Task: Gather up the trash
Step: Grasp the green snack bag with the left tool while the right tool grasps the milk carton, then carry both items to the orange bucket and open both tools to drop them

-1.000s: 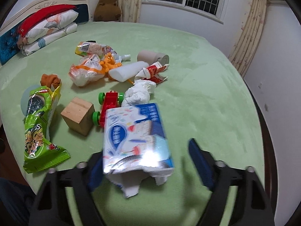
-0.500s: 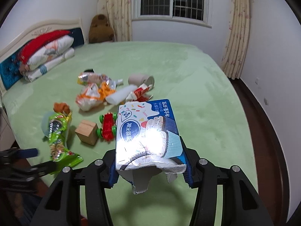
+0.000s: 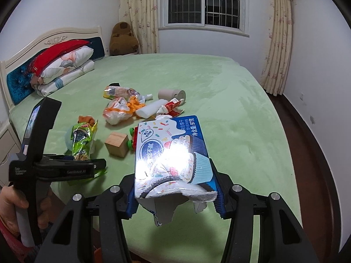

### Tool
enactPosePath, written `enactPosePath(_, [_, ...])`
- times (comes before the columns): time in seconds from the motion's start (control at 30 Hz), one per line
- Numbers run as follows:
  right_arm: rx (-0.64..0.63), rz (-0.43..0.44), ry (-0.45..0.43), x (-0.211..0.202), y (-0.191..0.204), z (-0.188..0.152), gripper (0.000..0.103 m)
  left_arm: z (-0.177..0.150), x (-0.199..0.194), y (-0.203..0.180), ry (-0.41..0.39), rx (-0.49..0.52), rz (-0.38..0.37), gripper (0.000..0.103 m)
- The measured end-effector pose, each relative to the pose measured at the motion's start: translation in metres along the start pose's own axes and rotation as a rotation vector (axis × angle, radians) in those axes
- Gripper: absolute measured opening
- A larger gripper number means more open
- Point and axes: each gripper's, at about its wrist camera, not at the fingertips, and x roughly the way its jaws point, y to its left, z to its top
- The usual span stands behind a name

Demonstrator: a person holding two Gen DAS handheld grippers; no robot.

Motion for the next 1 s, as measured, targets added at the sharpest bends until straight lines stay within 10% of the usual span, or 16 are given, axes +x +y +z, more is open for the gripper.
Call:
enactPosePath(0.47, [-0.103, 0.12, 0.04, -0.047, 0.015, -0.029, 0.053, -0.077, -0.099, -0.003, -0.01, 0.286, -0.214, 0.056])
enactPosePath(1.0, [-0.225, 0.284, 0.615, 0.041, 0.067, -0.198, 0.054, -0.223, 0.085, 0.027, 0.684, 0.229, -0.252, 0.06])
